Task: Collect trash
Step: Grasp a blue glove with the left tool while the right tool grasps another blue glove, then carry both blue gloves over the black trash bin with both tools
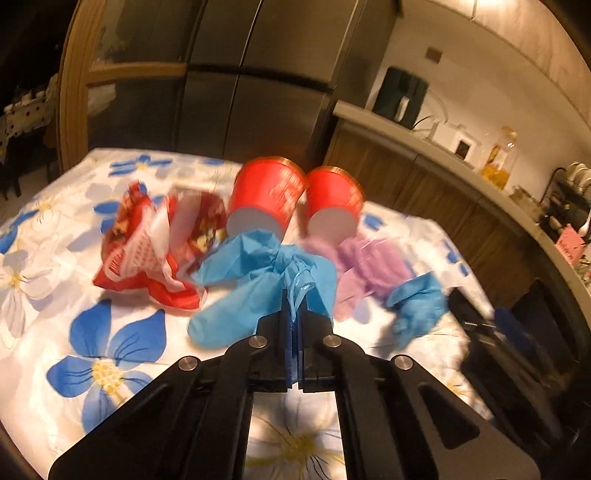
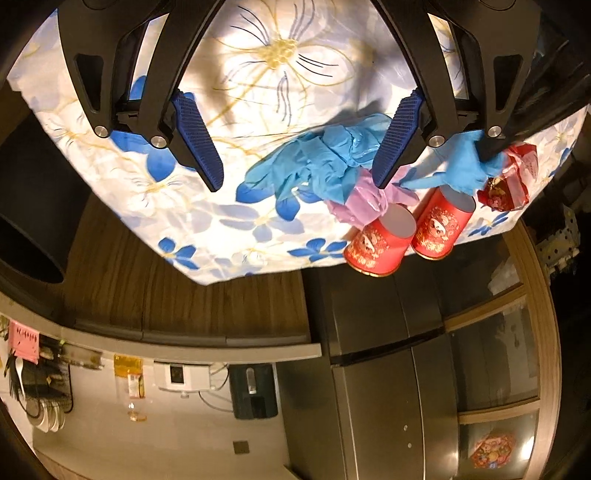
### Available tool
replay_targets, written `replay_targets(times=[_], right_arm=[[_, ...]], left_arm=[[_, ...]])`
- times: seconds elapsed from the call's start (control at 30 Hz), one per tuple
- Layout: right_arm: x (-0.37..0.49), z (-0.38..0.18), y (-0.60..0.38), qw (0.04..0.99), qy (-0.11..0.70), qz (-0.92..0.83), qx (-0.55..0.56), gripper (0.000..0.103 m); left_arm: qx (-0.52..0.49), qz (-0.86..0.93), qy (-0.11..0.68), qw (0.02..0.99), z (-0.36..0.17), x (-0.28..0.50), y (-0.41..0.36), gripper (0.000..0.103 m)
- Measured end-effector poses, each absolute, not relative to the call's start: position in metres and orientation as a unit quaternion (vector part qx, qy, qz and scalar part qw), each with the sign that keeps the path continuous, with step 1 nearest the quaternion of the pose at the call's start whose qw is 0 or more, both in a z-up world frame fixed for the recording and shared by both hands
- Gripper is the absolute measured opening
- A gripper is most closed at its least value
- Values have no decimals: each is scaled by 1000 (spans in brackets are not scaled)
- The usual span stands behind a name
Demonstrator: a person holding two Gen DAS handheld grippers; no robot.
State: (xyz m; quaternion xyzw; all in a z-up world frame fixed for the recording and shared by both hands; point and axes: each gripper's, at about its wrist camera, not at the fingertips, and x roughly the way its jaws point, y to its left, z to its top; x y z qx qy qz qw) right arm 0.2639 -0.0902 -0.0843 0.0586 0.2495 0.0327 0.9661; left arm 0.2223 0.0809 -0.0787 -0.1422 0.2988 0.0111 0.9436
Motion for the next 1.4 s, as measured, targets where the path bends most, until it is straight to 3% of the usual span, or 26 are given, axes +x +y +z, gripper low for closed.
replay_targets(times=[0.33,0.6,0.8,1.4], right_arm=[[294,-101,-81,952,292,39,80,55],[296,-105,-80,945,309,59,84,14],[281,-94,-89,947,298,75,90,8],[208,-38,-157,967,219,76,108,6]], left_arm=[[-157,8,222,962,-40,186,94,1],[-157,6,221,962,-38,183,97,1],[-158,7,223,962,-37,180,95,1],[-129,-31,217,967,-19,166,26,1]])
